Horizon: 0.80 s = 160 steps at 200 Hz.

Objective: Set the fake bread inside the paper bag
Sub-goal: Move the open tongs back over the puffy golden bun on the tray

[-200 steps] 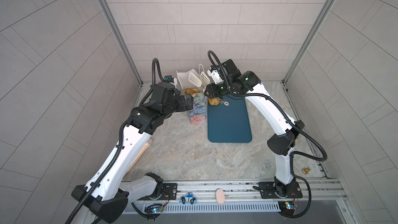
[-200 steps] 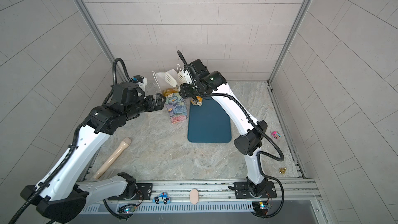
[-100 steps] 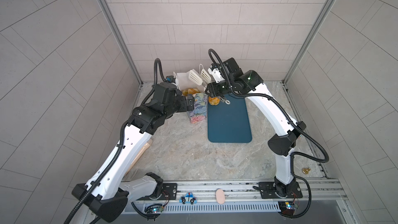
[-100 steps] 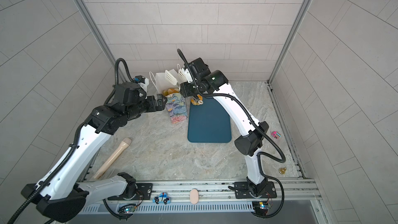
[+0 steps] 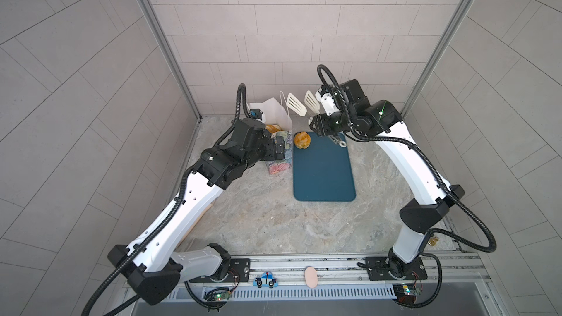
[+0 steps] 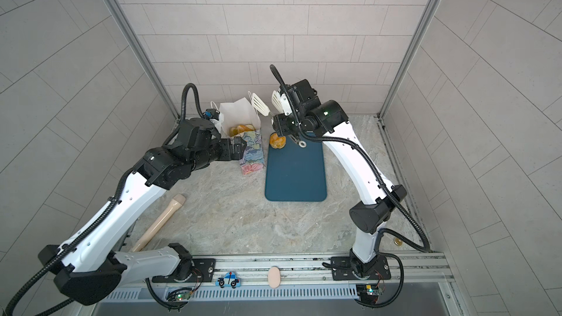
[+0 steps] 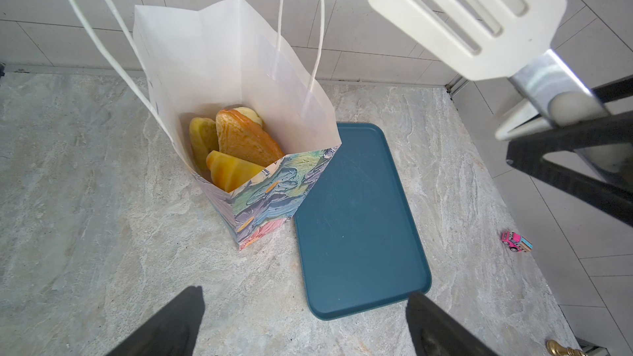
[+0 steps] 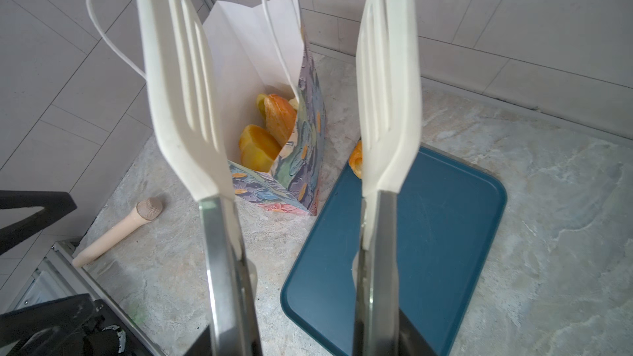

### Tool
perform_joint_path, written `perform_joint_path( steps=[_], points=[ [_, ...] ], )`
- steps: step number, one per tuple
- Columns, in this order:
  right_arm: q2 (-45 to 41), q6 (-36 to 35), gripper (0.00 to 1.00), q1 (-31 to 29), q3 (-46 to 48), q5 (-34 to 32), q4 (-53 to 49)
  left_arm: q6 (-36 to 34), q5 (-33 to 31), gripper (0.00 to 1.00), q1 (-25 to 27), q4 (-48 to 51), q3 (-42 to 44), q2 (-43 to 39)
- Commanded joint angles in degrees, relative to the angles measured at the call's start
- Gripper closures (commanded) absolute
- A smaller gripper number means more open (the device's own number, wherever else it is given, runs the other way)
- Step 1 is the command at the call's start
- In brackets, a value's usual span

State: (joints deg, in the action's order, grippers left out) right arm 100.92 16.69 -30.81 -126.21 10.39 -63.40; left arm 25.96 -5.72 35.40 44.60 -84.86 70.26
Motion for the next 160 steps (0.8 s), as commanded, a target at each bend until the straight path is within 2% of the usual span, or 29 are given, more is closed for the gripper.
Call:
perform_joint_path(
  steps=[1, 91, 160],
  points=[
    [-3.18, -0.45, 0.42, 1.90, 3.65, -2.16, 1.73, -0.01, -1.80, 0.00, 1.19, 0.18, -1.58, 0.96],
    [-5.48, 0.12, 0.42, 6.46, 21.42, -3.98, 4.78, 1.03, -1.01, 0.00, 3.03, -1.37, -1.36, 4.09],
    [1.36, -1.57, 0.40, 6.47, 22.41, -3.98, -0.17, 1.30, -1.29, 0.00, 3.45, -1.43, -0.44, 4.98]
  ],
)
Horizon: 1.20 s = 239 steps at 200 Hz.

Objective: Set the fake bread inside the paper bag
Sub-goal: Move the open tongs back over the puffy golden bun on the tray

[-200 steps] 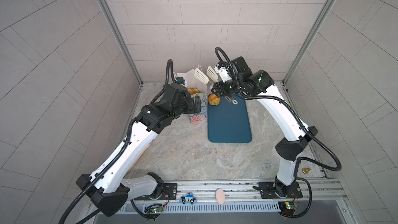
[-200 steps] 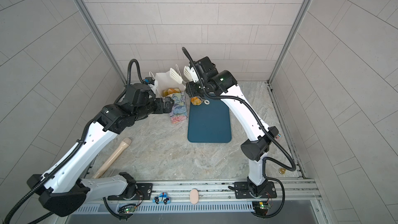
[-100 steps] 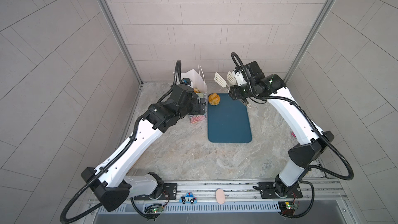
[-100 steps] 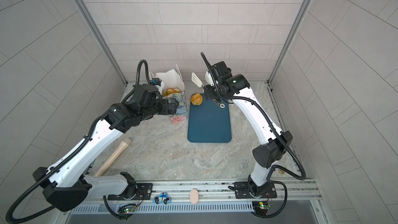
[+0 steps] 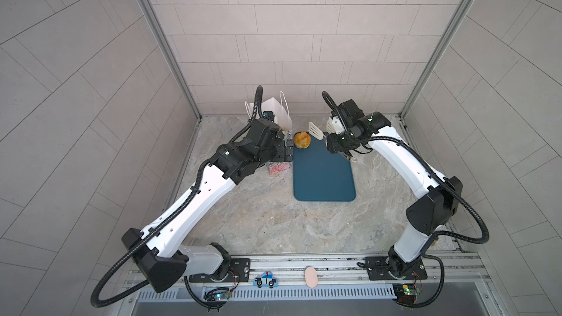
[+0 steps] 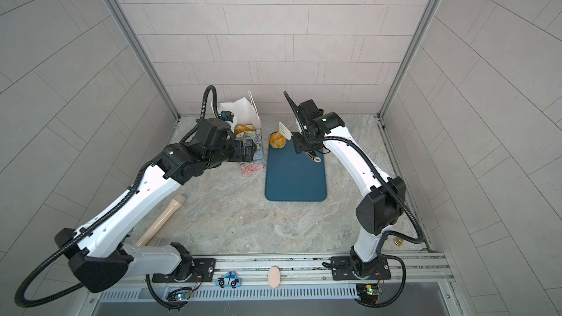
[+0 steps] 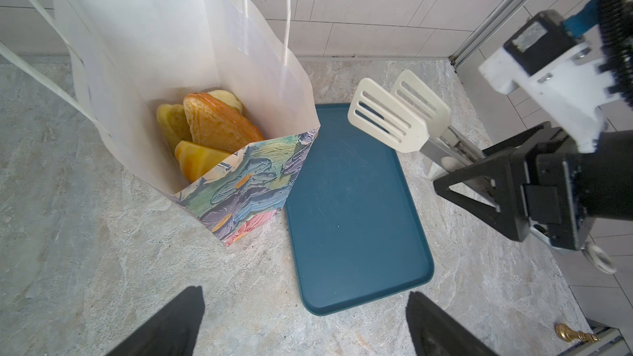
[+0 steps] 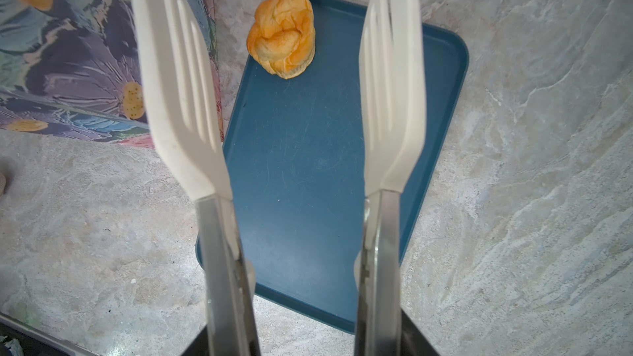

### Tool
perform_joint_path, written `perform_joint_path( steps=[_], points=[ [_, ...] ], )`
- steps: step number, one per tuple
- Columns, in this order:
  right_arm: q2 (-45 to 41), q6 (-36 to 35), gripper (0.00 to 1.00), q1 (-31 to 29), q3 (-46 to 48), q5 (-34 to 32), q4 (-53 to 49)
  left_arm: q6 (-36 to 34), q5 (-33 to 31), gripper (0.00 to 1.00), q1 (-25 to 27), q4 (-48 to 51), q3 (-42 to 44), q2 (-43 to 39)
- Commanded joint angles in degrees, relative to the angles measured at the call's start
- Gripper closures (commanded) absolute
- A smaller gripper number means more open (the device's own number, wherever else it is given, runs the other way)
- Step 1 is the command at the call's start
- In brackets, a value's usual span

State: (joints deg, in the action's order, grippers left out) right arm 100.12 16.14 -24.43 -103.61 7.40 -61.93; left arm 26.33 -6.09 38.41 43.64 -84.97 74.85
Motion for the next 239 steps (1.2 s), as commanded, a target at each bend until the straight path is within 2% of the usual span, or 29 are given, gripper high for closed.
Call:
perform_joint_path(
  steps=[1, 116, 239],
  points=[
    [2.18, -1.02, 0.40, 0.09, -0.10, -0.98, -1.58, 0.92, -0.93, 0.00, 0.43, -0.43, -0.31, 0.39],
    [10.28, 0.08, 0.39, -0.06, 1.66, 0.53, 2.43, 2.10, -0.73, 0.00, 0.44, -0.37, 3.17, 1.55],
    [20.48, 2.06, 0.37, -1.24, -5.81, 0.29, 4.08, 3.84, 1.38, 0.00, 0.47, -1.76, 6.31, 3.37]
  ],
)
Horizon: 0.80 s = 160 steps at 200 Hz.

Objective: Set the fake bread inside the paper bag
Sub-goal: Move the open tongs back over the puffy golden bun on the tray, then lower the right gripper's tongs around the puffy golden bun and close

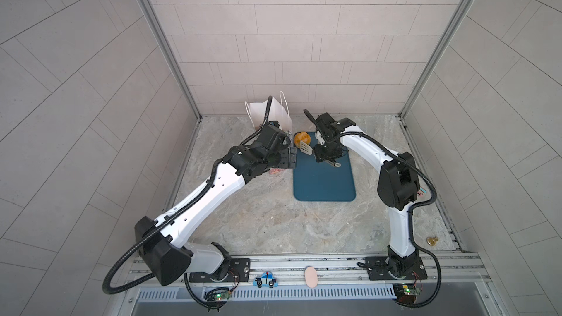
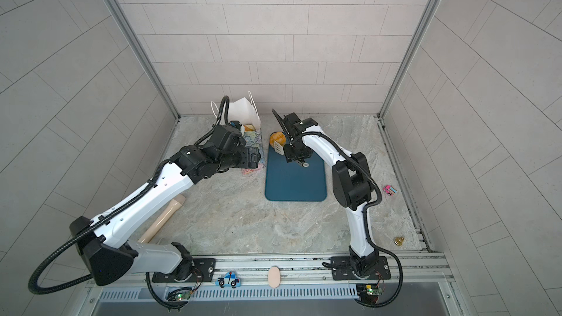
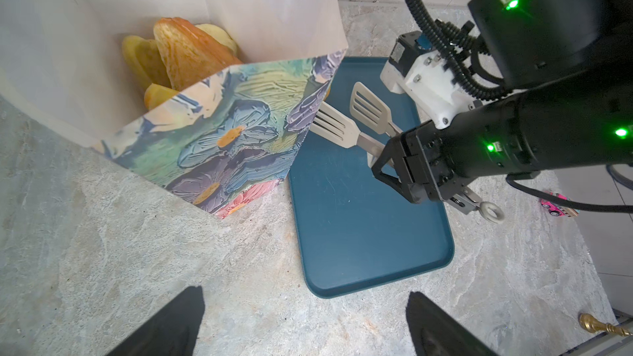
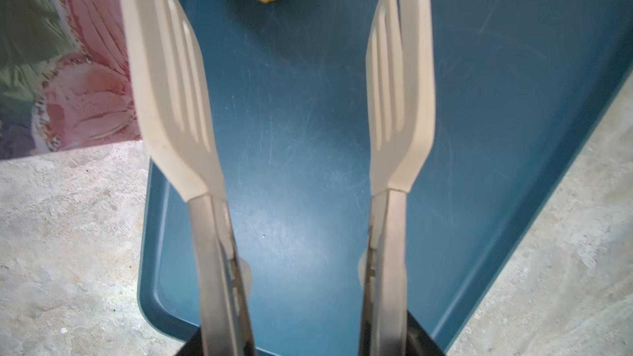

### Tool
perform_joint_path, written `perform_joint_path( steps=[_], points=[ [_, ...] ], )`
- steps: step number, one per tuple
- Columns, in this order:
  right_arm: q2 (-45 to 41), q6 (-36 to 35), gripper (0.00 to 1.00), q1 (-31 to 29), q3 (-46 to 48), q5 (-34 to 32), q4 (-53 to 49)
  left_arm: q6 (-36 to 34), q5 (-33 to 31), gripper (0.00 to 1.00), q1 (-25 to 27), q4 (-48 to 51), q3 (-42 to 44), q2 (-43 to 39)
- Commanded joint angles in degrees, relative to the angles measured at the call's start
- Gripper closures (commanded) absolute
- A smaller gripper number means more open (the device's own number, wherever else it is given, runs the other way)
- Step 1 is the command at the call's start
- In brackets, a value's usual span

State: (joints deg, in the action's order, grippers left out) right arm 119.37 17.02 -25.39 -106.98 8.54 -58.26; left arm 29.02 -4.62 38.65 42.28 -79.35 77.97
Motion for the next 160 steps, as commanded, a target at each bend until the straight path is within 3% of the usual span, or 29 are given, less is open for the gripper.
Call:
perform_joint_path(
  steps=[1, 160],
  points=[
    [1.22, 1.22, 0.37, -0.28, -2.49, -0.78, 0.46, 1.19, -0.10, 0.00, 0.21, -0.38, 0.69, 0.34],
    [10.67, 1.23, 0.35, -0.63, -13.52, 1.01, -1.32, 1.40, 0.86, 0.00, 0.25, 0.43, 0.54, 2.63]
  ],
)
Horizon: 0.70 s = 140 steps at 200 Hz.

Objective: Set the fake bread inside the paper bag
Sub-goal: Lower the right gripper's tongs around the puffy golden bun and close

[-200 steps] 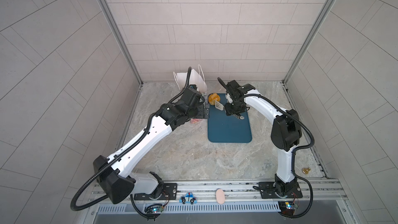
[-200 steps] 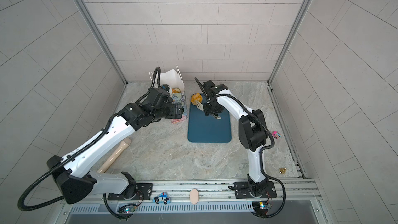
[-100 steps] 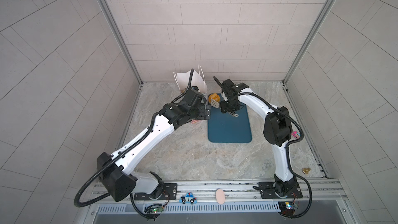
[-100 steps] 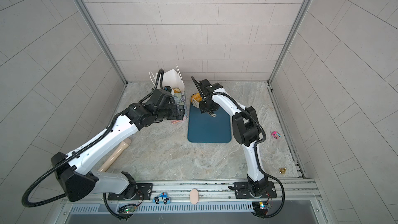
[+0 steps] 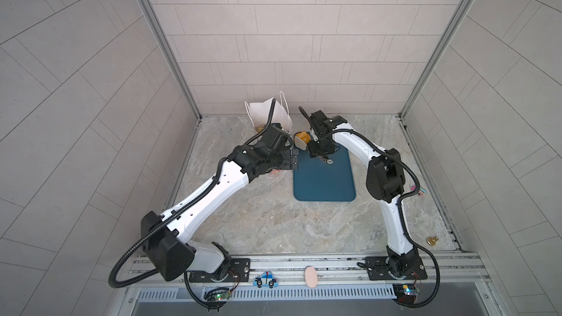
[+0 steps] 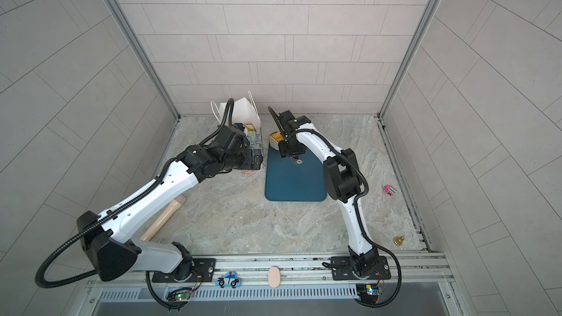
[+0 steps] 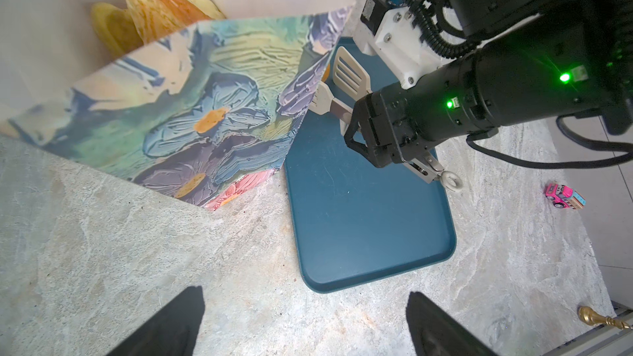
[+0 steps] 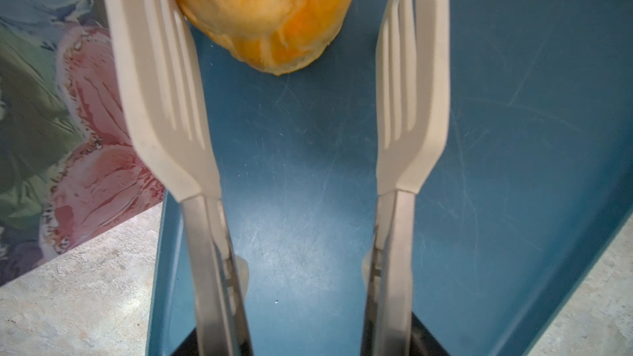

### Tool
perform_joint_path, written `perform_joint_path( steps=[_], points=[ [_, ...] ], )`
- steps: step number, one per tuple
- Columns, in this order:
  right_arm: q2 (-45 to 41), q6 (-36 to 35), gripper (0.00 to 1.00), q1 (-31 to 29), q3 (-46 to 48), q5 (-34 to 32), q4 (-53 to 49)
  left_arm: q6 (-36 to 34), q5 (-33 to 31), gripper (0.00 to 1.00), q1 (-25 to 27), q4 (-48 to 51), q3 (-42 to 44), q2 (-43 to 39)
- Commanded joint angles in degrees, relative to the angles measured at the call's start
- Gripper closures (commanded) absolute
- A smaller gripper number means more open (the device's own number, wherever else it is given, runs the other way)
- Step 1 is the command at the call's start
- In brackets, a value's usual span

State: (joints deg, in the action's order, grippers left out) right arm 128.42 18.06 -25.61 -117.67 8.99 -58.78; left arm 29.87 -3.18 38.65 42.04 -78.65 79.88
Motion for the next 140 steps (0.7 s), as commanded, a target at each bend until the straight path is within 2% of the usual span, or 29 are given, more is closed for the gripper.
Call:
perform_joint_path(
  steps=[1, 76, 140],
  points=[
    [1.64, 0.20, 0.35, -0.41, -2.88, 0.57, -0.85, 0.59, -0.59, 0.00, 0.22, 0.71, -0.22, 0.72],
    [5.36, -1.08, 0.36, -0.35, -8.43, 1.24, -4.01, 0.46, -0.69, 0.00, 0.21, 1.11, -0.53, 0.91],
    [6.88, -4.07, 0.50, 0.02, -12.24, 1.63, -8.74, 0.46, -1.34, 0.00, 0.26, 1.11, -0.63, 0.64]
  ],
)
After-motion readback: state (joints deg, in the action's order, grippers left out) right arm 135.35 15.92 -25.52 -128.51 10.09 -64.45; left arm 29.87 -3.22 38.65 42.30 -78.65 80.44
